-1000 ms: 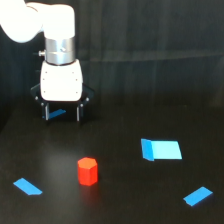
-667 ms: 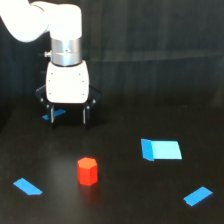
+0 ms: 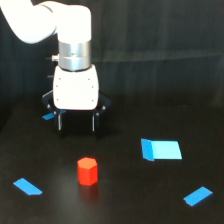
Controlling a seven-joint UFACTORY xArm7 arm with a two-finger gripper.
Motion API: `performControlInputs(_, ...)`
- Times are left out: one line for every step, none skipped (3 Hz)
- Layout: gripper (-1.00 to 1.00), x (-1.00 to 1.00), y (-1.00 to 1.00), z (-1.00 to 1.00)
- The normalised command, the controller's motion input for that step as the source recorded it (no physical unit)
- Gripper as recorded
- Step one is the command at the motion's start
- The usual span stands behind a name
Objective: Pick up the red object from the table
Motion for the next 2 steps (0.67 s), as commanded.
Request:
performControlInputs(0.93,0.39,-0.89,0.04)
performControlInputs(1.00,0.33,-0.91,-0.04)
